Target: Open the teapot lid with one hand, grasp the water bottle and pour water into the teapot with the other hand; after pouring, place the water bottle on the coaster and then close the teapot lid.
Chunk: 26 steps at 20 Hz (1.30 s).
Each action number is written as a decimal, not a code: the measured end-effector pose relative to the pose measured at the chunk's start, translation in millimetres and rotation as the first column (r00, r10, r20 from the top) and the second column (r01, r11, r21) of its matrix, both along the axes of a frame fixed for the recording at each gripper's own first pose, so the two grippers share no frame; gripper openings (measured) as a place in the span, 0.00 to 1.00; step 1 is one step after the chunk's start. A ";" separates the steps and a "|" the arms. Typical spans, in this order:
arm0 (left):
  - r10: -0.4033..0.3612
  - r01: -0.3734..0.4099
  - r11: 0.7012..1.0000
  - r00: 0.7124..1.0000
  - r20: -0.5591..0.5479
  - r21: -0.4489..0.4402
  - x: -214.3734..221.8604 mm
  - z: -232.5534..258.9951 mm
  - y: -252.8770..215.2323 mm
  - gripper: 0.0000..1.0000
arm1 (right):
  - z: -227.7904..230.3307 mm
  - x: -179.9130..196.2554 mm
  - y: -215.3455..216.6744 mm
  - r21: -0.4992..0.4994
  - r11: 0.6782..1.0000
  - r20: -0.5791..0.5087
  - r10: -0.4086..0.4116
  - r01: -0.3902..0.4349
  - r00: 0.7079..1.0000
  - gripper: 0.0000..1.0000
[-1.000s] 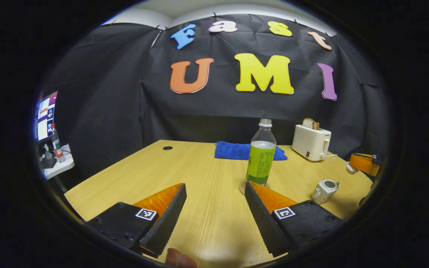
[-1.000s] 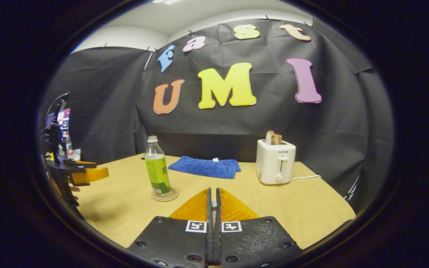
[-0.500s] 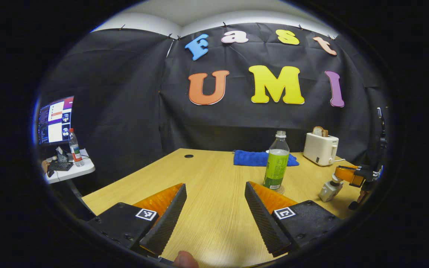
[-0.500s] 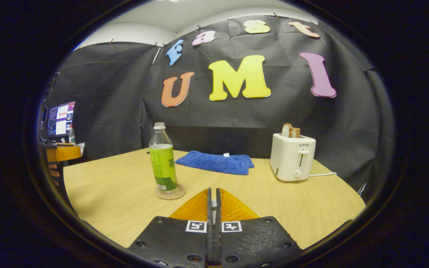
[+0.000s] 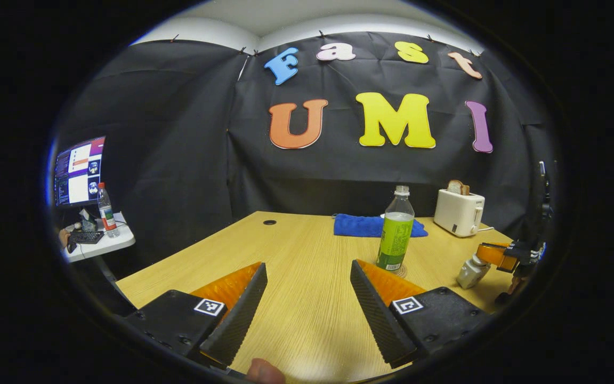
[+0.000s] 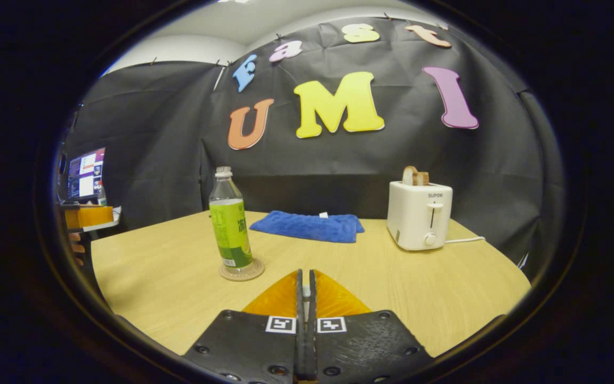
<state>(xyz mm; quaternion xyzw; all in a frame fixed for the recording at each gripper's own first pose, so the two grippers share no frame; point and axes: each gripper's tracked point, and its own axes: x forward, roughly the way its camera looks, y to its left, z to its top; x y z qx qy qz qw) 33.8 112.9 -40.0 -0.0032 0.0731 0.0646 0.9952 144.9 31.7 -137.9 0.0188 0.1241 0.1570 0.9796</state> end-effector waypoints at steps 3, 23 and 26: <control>-0.009 0.009 1.000 1.000 0.006 0.001 0.6 3.8 -3.5 0.98 | -0.6 -0.7 0.1 -0.003 1.000 0.001 -0.001 0.001 1.000 0.00; -0.149 0.152 0.988 0.981 0.127 -0.014 -15.6 47.6 -100.6 0.98 | 98.8 -67.4 -65.1 0.047 0.977 0.183 -0.212 0.207 0.960 0.98; -0.202 0.205 0.979 0.967 0.155 -0.006 -30.6 59.3 -128.7 0.98 | 122.2 -102.9 -73.5 0.028 0.973 0.231 -0.230 0.229 0.946 0.98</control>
